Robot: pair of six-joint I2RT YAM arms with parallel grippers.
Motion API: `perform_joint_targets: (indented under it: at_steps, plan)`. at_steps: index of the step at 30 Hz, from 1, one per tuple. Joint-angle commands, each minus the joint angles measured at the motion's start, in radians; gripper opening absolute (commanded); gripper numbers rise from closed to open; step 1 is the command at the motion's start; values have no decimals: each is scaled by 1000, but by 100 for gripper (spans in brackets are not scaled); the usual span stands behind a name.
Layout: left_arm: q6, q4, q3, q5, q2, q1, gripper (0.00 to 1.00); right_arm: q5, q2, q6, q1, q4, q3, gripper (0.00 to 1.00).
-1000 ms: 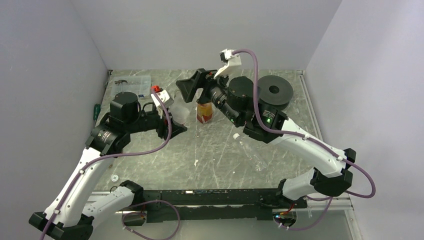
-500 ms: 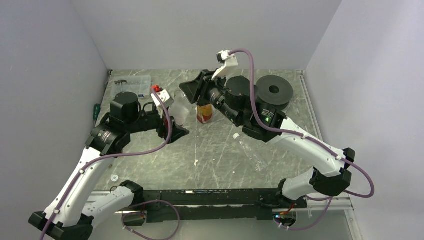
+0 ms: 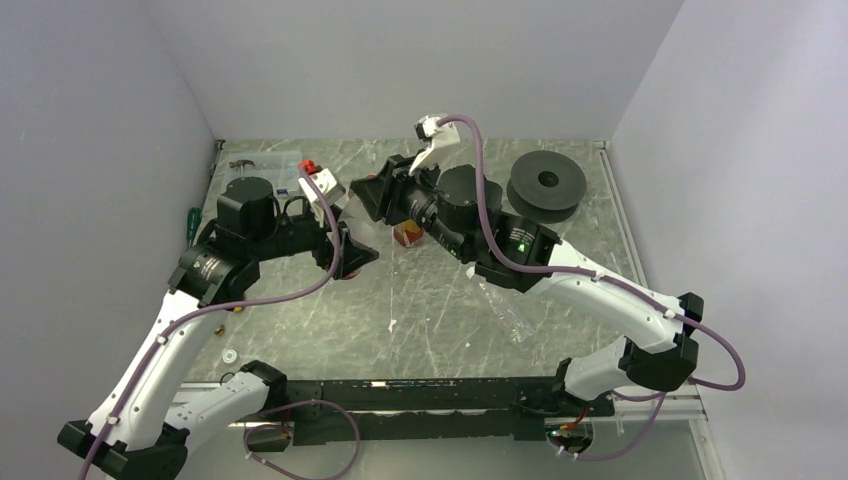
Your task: Unscrew the bottle caps
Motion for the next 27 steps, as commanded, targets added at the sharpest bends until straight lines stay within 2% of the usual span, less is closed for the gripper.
perform_joint_targets:
  at_steps: [1, 4, 5, 7, 9, 11, 12, 17, 24, 27]
  plan:
    - [-10, 34, 11, 38, -9, 1, 78, 2, -16, -18, 14, 96, -28, 12]
    - [-3, 35, 7, 40, -8, 0, 62, -12, -19, 1, 14, 112, -46, 18]
    - [3, 33, 7, 38, -9, 1, 57, -9, -20, 6, 14, 109, -48, 29]
    - [19, 29, 6, 34, -10, 0, 48, 8, -18, 12, 14, 94, -41, 44]
    - [27, 24, 1, 29, -13, 0, 44, 34, -15, 18, 14, 72, -24, 61]
    - [38, 21, -6, 15, -18, 0, 41, 61, -12, 29, 14, 46, -3, 72]
    - [45, 19, -10, 2, -21, 0, 40, 73, -8, 37, 14, 31, 11, 75]
    - [62, 24, -25, -78, -23, 0, 31, 92, 22, 62, 14, -33, 73, 76]
    - [60, 33, -33, -115, -25, 0, 27, 77, 38, 77, 14, -25, 86, 60]
    - [61, 33, -31, -120, -28, 0, 27, 75, 52, 77, 14, -40, 103, 58]
